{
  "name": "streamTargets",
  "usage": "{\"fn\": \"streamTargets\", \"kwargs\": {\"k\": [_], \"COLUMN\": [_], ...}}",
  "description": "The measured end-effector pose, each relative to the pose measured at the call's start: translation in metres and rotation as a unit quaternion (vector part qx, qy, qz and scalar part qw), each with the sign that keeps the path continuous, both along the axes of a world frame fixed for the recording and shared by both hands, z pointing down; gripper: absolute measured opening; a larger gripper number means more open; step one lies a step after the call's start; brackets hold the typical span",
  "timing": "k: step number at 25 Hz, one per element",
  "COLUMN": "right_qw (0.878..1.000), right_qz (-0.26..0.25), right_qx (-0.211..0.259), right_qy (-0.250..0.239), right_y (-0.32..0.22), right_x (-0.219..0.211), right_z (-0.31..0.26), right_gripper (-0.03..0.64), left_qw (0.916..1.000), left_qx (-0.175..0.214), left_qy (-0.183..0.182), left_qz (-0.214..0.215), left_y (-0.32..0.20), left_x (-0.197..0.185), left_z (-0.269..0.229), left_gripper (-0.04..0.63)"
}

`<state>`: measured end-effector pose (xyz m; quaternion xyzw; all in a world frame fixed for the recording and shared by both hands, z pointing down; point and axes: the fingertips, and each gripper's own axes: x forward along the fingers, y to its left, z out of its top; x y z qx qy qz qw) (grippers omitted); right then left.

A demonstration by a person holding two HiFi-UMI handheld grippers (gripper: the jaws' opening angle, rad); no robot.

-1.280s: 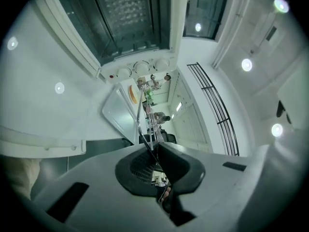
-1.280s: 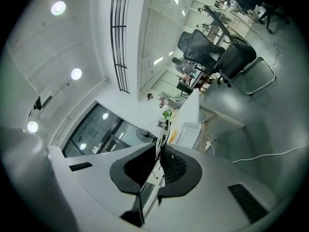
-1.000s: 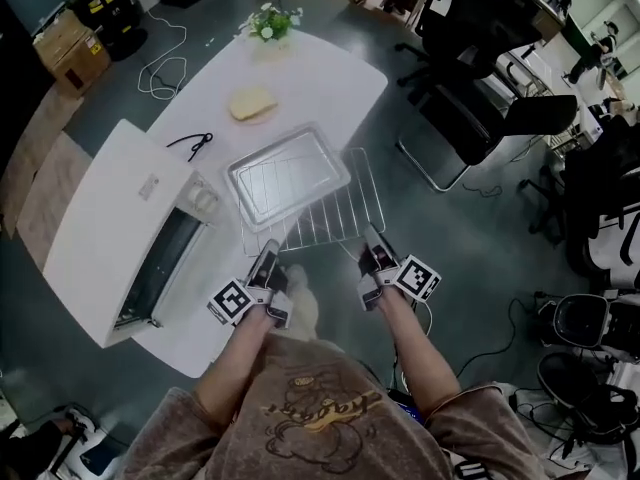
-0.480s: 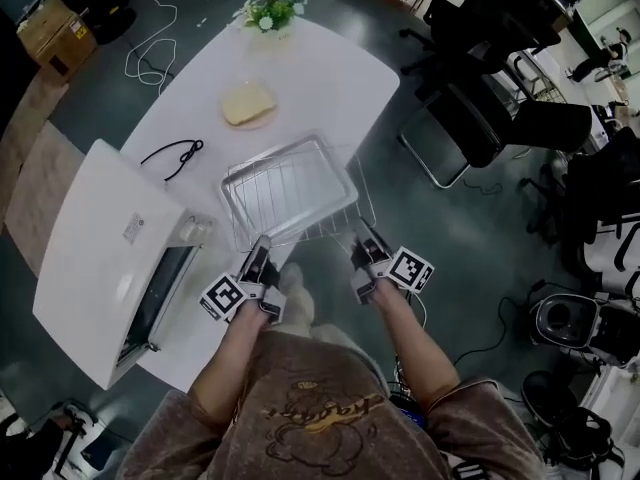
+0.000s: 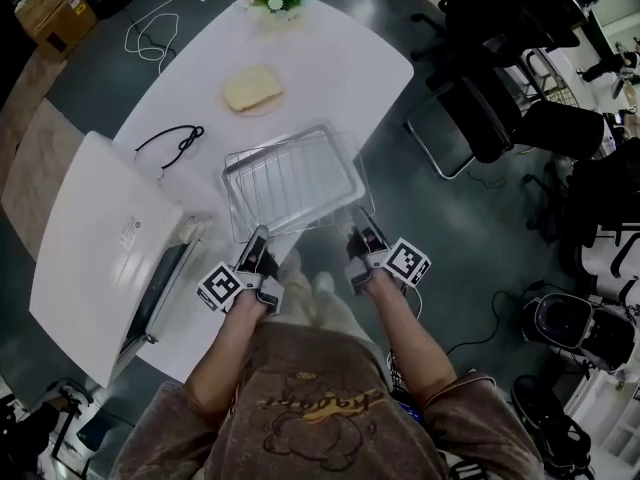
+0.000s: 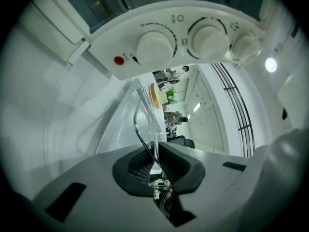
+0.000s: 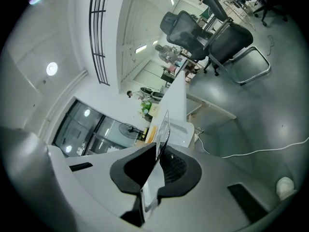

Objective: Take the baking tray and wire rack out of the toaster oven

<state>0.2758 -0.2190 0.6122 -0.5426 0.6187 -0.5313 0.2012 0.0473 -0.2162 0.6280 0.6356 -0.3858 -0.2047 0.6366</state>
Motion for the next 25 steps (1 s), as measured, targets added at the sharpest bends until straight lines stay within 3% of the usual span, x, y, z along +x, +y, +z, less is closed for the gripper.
{"fn": "streamTargets", "kwargs": {"k": [6, 8, 12, 16, 21, 25], "right_qw": [0.999, 0.999, 0.999, 0.998, 0.999, 1.0], "right_qz": [0.021, 0.03, 0.046, 0.056, 0.035, -0.004], "right_qx": [0.011, 0.002, -0.013, -0.013, -0.003, -0.014], "right_qy": [-0.027, -0.027, -0.02, -0.026, -0.036, -0.009], "right_y": [-0.007, -0.007, -0.008, -0.012, -0.018, -0.02], "right_x": [0.004, 0.01, 0.017, 0.018, 0.009, 0.005], "right_z": [0.0, 0.004, 0.011, 0.015, 0.014, 0.021], "right_gripper": [0.009, 0.006, 0.003, 0.002, 0.003, 0.014], "left_qw": [0.9996, 0.9995, 0.9993, 0.9986, 0.9979, 0.9985], "left_qx": [-0.027, -0.029, -0.032, -0.036, -0.046, -0.039], "left_qy": [0.001, 0.004, 0.008, 0.03, 0.023, 0.013], "left_qz": [0.001, 0.008, 0.019, 0.025, 0.04, 0.037], "left_y": [0.006, 0.009, 0.018, 0.022, 0.032, 0.034], "left_x": [0.006, 0.011, 0.019, 0.029, 0.038, 0.037], "left_z": [0.006, 0.005, 0.004, 0.001, 0.001, 0.0], "left_gripper": [0.017, 0.057, 0.069, 0.081, 0.092, 0.092]}}
